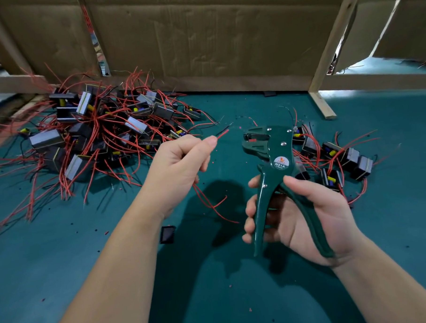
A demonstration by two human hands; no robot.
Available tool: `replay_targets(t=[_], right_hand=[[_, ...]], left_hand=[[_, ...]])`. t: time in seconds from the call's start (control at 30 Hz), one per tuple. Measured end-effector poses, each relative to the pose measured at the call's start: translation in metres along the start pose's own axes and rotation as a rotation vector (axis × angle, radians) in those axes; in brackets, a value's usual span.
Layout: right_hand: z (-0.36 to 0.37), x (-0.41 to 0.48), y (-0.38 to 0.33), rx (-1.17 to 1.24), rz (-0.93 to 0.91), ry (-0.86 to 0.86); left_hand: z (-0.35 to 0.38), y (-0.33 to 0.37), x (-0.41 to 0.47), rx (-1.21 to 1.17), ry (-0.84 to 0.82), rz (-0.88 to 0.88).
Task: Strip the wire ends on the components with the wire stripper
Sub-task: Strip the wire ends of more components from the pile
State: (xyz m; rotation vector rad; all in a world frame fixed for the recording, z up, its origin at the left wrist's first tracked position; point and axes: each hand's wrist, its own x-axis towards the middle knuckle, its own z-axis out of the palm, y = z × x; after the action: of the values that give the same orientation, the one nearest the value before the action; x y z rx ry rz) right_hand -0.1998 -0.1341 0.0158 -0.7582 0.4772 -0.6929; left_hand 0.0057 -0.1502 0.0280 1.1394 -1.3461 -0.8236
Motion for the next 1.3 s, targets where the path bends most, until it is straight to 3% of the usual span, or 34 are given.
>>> replay_targets(t=[0.3, 0.67, 1.03, 1.13, 1.3], right_hand=[[0.001, -0.006, 0.000, 0.026, 0.055, -0.264], [-0.001, -0.007, 0.000, -0.063, 0.064, -0.242], [0.000, -0.007, 0.003, -0.146, 0.050, -0.143], [0.006, -0.005, 0.007, -0.127, 0.022, -0.036], [0.014, 0.004, 0.014, -0.081, -0.130, 0.238]], left_hand=[[0.000, 0.005, -0.003, -0.043, 0.041, -0.010], [0.002, 0.006, -0.003, -0.042, 0.043, -0.011], [0.001, 0.002, -0.002, -0.052, 0.026, 0.006], [0.001, -0.001, -0.001, -0.004, 0.028, -0.007], [0.009, -0.004, 0.005, 0.030, 0.009, -0.232]])
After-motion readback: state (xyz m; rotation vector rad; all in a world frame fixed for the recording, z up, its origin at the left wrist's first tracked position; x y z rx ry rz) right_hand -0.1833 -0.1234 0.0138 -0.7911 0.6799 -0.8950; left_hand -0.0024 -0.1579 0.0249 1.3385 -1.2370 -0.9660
